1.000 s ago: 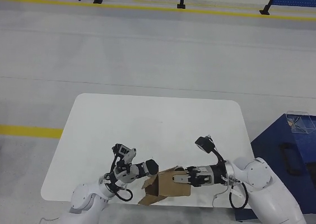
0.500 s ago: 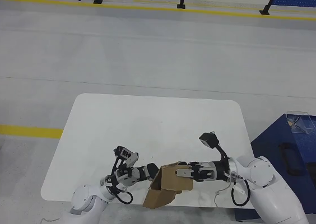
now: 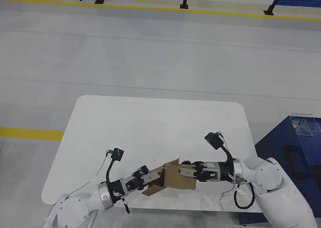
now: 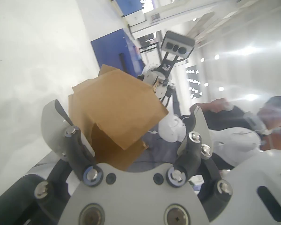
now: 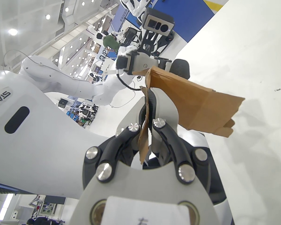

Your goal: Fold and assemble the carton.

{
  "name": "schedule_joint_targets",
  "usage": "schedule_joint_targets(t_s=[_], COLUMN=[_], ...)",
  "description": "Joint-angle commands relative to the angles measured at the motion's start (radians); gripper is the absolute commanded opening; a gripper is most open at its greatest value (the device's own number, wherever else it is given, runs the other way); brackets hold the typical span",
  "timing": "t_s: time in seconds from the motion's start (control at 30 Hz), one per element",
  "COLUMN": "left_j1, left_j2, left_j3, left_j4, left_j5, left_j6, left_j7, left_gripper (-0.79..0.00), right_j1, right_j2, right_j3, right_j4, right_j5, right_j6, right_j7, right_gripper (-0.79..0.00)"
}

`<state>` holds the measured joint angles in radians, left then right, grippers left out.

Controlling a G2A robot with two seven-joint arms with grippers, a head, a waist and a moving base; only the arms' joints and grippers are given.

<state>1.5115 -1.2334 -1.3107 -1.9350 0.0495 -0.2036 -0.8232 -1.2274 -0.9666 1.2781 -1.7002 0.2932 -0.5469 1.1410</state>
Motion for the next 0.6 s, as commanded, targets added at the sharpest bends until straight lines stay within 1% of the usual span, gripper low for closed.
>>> schedule_joint_targets(t_s=[0.0,0.1,0.27,0.3,0.47,0.57], left_j1=[0.020,0.038,0.065,0.069,0.087,0.088], left_j2=[0.006,0.016,0.022,0.024,0.030,0.035], left_j3=[-0.022,-0.045,-0.049,-0.053,-0.049,-0.034], left_j4=[-0.041,-0.080,-0.126,-0.134,-0.166,-0.181], left_j5=[-0.010,0.076,0.147,0.182,0.275,0.367], left_j6=[0.010,0.028,0.064,0.075,0.118,0.154], left_j7=[-0.028,-0.034,-0.001,0.006,0.032,0.022], left_gripper=[0.000,0.000,0.000,0.000,0.000,0.000], right_j1=[-0.005,-0.009,-0.019,-0.020,-0.025,-0.026], right_j2=[0.003,0.005,0.009,0.010,0.013,0.015], right_j3=[0.008,0.016,0.025,0.028,0.031,0.030], right_j4=[-0.004,-0.006,-0.014,-0.014,-0.014,-0.017], right_j5=[-0.002,-0.003,-0.001,-0.001,-0.001,-0.002], right_j6=[-0.002,-0.004,-0.008,-0.010,-0.010,-0.009], right_j7=[0.001,0.001,0.004,0.003,0.011,0.012], right_gripper=[-0.785,-0.785,-0.785,-0.785,-0.785,-0.785])
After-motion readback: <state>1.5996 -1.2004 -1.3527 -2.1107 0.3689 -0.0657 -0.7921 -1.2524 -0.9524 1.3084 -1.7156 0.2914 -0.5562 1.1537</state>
